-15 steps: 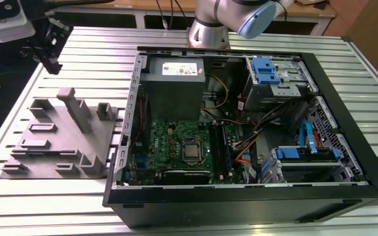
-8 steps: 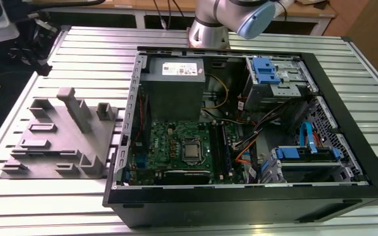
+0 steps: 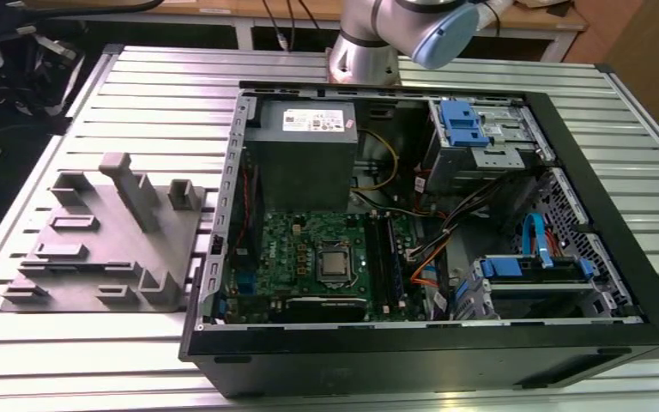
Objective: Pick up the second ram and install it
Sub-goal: 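Reach for the second ram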
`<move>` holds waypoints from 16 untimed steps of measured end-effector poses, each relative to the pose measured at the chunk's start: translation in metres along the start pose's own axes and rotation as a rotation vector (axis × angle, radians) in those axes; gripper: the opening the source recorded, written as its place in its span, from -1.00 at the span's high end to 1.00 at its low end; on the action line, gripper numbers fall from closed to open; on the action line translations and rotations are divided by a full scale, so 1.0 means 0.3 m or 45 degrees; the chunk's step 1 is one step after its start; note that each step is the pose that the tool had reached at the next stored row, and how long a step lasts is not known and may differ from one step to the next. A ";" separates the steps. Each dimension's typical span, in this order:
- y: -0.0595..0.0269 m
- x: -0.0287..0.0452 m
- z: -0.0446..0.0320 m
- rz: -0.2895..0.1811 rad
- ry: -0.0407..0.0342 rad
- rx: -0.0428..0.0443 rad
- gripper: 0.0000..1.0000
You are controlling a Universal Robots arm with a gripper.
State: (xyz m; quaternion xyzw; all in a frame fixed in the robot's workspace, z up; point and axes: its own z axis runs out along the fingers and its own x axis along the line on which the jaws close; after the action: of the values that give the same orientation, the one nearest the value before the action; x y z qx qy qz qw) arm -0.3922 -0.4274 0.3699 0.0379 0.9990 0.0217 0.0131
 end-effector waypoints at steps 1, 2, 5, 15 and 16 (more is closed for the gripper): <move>-0.001 0.009 0.001 0.000 0.0000 0.000 0.86; -0.003 0.018 0.002 0.000 -0.0001 0.000 0.86; -0.007 0.045 0.004 0.000 0.0000 0.000 0.86; -0.023 0.125 0.016 0.000 -0.0001 0.000 0.86; -0.025 0.131 0.019 0.000 -0.0001 0.000 0.86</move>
State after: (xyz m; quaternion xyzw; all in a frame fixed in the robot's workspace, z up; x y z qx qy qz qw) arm -0.4317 -0.4317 0.3630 0.0379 0.9990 0.0217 0.0131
